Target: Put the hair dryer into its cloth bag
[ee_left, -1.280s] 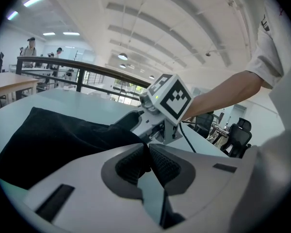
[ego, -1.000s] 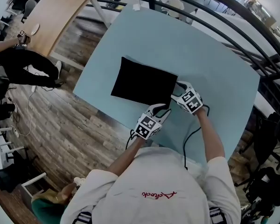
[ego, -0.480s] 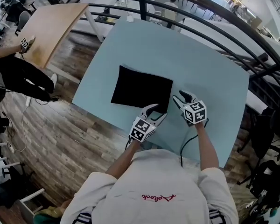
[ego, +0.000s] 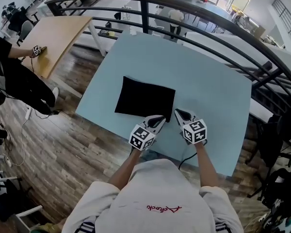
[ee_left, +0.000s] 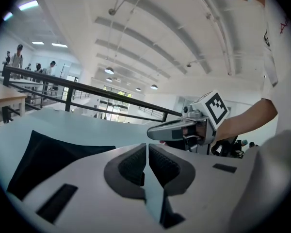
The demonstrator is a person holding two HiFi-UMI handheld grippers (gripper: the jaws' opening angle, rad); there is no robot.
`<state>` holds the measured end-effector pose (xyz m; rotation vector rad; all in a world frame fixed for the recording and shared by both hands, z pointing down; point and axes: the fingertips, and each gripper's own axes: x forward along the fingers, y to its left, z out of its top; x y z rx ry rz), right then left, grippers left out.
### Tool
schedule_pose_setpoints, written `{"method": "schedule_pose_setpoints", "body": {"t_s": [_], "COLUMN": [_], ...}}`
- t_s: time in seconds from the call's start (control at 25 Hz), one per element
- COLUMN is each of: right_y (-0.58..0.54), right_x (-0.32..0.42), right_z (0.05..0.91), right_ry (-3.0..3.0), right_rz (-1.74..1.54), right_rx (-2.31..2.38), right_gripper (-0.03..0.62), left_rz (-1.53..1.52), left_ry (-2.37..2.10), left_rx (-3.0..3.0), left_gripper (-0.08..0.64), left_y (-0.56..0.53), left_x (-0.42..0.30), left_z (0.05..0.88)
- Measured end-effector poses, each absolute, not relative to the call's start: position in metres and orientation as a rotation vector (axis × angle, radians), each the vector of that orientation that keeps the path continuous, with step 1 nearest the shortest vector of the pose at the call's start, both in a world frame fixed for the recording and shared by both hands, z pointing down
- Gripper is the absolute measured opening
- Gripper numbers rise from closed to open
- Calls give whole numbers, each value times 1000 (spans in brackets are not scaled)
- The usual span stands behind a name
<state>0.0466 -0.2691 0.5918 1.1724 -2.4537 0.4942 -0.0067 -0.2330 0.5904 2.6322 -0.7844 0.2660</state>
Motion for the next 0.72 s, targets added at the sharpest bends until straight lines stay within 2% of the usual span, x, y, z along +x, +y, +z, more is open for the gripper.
{"method": "schedule_pose_setpoints", "body": {"t_s": [0.72], "right_y": [-74], "right_x": [85], "right_z": [553], "right_ry": [-2521], "right_rz": [234], "right_rx": [1200], "right_gripper": [15], "left_rz": [277], "left_ry": [-784], "left_rx": [2690], "left_gripper": [6], "left_y": [-50], "left_x": [65], "left_z": [566]}}
